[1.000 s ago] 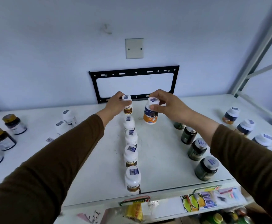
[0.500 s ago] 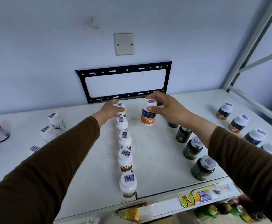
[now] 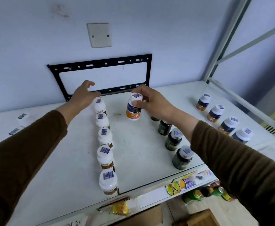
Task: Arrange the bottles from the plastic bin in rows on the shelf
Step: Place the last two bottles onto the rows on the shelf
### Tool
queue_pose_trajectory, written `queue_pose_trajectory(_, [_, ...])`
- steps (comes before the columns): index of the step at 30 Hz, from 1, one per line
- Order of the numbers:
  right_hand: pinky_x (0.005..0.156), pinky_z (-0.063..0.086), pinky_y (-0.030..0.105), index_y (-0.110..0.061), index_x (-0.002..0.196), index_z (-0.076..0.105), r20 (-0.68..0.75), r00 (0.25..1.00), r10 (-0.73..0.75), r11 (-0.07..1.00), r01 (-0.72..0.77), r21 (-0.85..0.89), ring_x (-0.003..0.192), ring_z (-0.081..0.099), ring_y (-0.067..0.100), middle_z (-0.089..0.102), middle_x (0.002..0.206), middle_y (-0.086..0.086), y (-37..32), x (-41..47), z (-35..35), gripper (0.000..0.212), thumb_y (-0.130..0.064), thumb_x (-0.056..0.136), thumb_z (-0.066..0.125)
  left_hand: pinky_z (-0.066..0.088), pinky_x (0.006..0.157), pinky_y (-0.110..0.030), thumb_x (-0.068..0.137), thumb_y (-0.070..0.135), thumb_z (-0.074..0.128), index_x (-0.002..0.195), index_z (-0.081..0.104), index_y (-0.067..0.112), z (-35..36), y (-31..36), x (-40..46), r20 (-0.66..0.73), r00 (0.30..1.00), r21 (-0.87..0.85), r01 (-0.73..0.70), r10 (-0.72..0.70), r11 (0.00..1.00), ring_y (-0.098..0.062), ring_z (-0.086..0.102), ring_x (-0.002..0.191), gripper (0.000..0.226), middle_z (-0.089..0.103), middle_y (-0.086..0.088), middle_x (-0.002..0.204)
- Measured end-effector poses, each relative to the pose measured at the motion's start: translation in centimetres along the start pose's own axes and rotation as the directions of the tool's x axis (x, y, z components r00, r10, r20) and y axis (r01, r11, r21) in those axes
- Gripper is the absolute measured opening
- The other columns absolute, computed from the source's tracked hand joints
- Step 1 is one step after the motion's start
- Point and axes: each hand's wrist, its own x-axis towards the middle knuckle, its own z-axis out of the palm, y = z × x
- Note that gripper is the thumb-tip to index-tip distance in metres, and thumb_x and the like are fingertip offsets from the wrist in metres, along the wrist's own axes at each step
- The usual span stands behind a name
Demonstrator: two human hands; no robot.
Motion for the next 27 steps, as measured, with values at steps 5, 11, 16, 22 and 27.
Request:
queue_pose_trajectory(5, [0.075,0.051,0.028,-0.019,0.111,0.056,-0.024,0.999,-0.024,0.999,0.025,0.045,0.090,0.061,0.011,0.065,0.108,-0.003,0.2,-1.4,-2.3,0.026,-0.026,0.089,0.068,0.032,0.103,-0.027,0.091,0.024,0.066,0.137,0.050,0.022,0.5,4.0,-2.1,-0.063,0.987,0.034,-0.147,0.149,0.989,-0.016,0.040,0.138,0.049,0.044,-0.003,0.151])
queue_pose_trajectory(11, [0.091,0.050,0.037,-0.014,0.113,0.057,-0.029,0.998,-0.060,0.998,0.061,0.015,0.101,0.062,0.019,0.065,0.113,0.004,1.9,-2.9,-8.1,0.026,-0.019,0.090,0.068,0.043,0.093,-0.035,0.093,0.028,0.065,0.134,0.053,0.028,3.5,9.5,-4.7,-0.043,0.974,0.054,-0.221,0.223,0.974,-0.015,0.041,0.135,0.043,0.042,0.003,0.151])
queue_pose_trajectory(16, [0.089,0.049,0.031,-0.015,0.114,0.058,-0.018,0.995,-0.097,0.994,0.096,-0.056,0.096,0.059,0.013,0.064,0.113,0.000,4.6,-3.6,-14.3,0.026,-0.018,0.090,0.067,0.034,0.110,-0.030,0.092,0.028,0.066,0.129,0.057,0.026,7.4,12.7,-6.3,-0.031,0.967,0.066,-0.249,0.252,0.966,-0.009,0.040,0.137,0.038,0.049,0.006,0.144])
queue_pose_trajectory(22, [0.088,0.047,0.028,-0.010,0.121,0.059,-0.061,0.995,-0.075,0.989,0.066,-0.134,0.100,0.059,0.018,0.063,0.120,0.006,8.8,-2.7,-20.1,0.033,-0.017,0.090,0.067,0.033,0.100,-0.026,0.093,0.032,0.065,0.125,0.059,0.031,11.8,16.3,-6.9,0.045,0.968,0.090,-0.250,0.247,0.964,-0.006,0.041,0.125,0.033,0.047,0.015,0.136])
queue_pose_trajectory(27, [0.100,0.046,0.038,-0.015,0.133,0.055,-0.112,0.994,-0.004,0.963,-0.026,-0.267,0.114,0.054,0.024,0.057,0.128,0.007,12.4,-0.6,-23.1,0.039,-0.017,0.094,0.061,0.033,0.095,-0.023,0.094,0.030,0.064,0.124,0.060,0.030,14.6,18.4,-5.9,0.109,0.959,0.054,-0.267,0.260,0.962,-0.005,0.044,0.119,0.030,0.049,0.016,0.131])
